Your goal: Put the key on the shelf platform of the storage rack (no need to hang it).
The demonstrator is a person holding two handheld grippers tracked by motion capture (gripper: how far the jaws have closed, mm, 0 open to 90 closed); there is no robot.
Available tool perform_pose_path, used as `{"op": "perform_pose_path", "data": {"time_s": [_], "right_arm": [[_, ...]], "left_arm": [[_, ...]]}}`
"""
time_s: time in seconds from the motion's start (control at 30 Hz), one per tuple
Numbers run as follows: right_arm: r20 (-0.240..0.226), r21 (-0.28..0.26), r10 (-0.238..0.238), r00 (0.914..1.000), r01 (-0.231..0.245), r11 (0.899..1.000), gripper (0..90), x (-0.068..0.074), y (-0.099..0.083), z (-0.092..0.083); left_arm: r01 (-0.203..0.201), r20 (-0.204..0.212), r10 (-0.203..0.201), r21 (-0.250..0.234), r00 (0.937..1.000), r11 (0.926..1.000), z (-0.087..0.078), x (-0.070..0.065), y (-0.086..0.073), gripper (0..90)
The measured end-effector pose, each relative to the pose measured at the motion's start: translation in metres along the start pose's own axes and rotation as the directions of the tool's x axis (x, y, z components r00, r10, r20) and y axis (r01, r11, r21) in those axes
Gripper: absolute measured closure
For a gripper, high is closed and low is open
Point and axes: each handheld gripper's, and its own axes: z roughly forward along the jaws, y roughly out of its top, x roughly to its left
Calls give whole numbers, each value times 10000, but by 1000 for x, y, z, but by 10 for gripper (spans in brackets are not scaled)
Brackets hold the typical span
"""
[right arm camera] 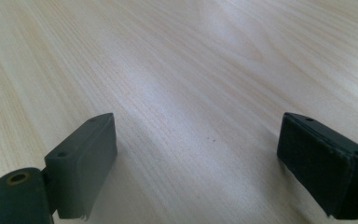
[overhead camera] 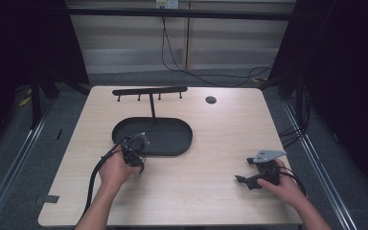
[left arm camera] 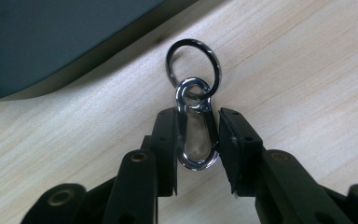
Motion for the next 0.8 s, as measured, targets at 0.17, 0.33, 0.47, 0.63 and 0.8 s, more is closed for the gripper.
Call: {"op": "perform_pose_path", "data": {"time_s": [0.17,0.33,0.47,0.63,0.8], "right_arm": [[5,5,9,10000,-9,10000,115,0,0,0],[7,5,11,10000,-11,10000,114,0,0,0],[5,6,9,10000,-9,10000,114,0,0,0],[7,6,11,10000,-11,10000,115,0,0,0],[7,3,6,10000,-6,10000,114,0,0,0]], "left_arm": [[-119,165,120,-103,9998,9999,-11,2,-2,685],[-98,406,101,-77,9991,9999,-22,5,-2,686],[-37,549,44,-126,9985,9999,-30,8,-1,686],[-13,696,17,-51,9976,10000,-41,9,2,686],[26,796,-16,-123,9968,9999,-50,9,6,686]]}}
